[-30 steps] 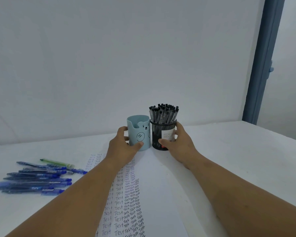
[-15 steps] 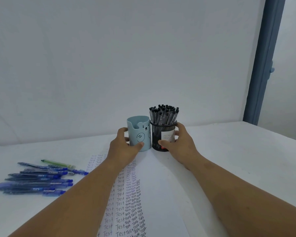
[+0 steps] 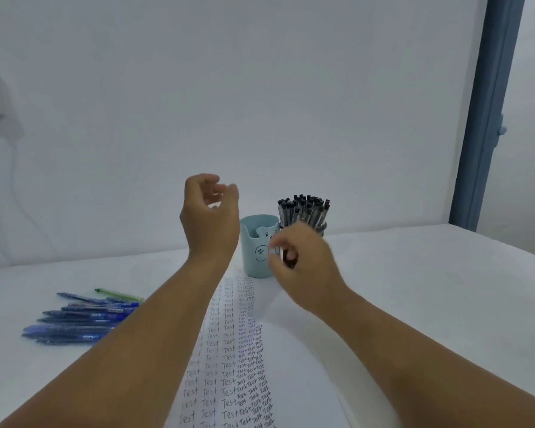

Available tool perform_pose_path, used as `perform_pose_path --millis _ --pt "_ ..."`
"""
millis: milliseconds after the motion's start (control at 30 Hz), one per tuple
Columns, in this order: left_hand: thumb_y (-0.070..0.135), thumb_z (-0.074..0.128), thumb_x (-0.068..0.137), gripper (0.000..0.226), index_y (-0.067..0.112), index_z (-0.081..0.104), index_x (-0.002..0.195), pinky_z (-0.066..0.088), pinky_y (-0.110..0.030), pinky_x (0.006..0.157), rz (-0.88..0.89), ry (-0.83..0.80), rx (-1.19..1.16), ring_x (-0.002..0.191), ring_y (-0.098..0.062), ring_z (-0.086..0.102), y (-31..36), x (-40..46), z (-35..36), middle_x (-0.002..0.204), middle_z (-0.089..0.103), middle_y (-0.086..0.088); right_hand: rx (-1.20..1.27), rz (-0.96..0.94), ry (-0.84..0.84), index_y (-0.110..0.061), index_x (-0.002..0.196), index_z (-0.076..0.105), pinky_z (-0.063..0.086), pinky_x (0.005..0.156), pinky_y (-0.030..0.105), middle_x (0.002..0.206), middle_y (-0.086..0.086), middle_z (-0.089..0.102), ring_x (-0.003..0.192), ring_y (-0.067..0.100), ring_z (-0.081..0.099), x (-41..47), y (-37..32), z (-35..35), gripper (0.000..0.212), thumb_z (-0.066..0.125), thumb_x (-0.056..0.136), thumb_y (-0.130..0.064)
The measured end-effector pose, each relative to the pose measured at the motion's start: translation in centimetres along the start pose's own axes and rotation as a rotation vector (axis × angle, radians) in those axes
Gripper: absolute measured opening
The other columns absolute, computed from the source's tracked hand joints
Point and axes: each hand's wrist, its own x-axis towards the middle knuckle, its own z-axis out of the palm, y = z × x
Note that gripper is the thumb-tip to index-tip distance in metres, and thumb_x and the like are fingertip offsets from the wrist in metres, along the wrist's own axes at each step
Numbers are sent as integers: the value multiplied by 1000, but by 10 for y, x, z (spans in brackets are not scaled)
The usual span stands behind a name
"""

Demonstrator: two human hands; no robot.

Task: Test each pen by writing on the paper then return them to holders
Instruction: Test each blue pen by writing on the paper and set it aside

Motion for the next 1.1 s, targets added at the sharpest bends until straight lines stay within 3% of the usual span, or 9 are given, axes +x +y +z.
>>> perform_pose_path --millis 100,167,267,433,667,800,900,1100 --pt "23 67 90 10 22 62 98 43 -6 64 -6 -59 37 70 9 55 21 10 1 87 62 13 -98 121 -523 -26 115 70 45 85 19 115 -10 60 91 -2 51 -11 -7 12 32 76 87 -40" --pt "22 67 89 8 23 63 96 43 -9 65 -35 -119 96 74 4 57 26 12 -6 89 63 12 -186 133 -650 -28 117 72 48 94 27 119 -10 61 101 3 54 -15 -9 15 38 75 84 -48" --pt "21 68 89 7 22 64 95 44 -15 67 -55 -223 224 77 -3 58 21 7 -31 89 65 10 -206 111 -683 -23 113 75 50 94 31 113 -9 67 103 7 58 -16 -14 14 36 73 87 -47" --pt "19 71 88 9 23 65 92 44 -5 65 43 -437 466 78 -6 62 -8 -10 -99 84 67 9 -273 48 -660 -23 112 75 50 93 31 109 -10 69 99 7 59 -19 -25 14 31 69 91 -44" --pt "12 69 85 20 32 68 92 44 -14 77 2 -660 761 96 -2 60 -24 6 -192 94 68 16 -339 -65 -664 -27 116 69 45 90 24 113 -13 65 100 5 53 -15 -59 29 26 62 96 -43" --pt "1 67 81 27 27 74 78 46 -15 73 -98 -664 704 84 2 63 -31 4 -226 85 70 17 -277 -131 -718 -26 117 70 37 78 16 112 -12 66 88 -1 49 -8 -84 59 26 62 97 -40" --pt "-5 62 79 28 20 76 77 44 -12 63 -138 -604 605 69 1 62 -32 4 -234 79 72 13 -223 -143 -746 -26 116 73 33 69 7 108 -12 67 78 -7 49 -8 -96 83 25 65 95 -39" --pt "-6 62 77 31 22 76 78 44 -9 61 -172 -653 568 74 1 64 -40 1 -237 85 72 11 -205 -68 -781 -28 99 77 38 67 14 92 -14 68 73 -3 55 -11 -104 109 17 66 93 -38"
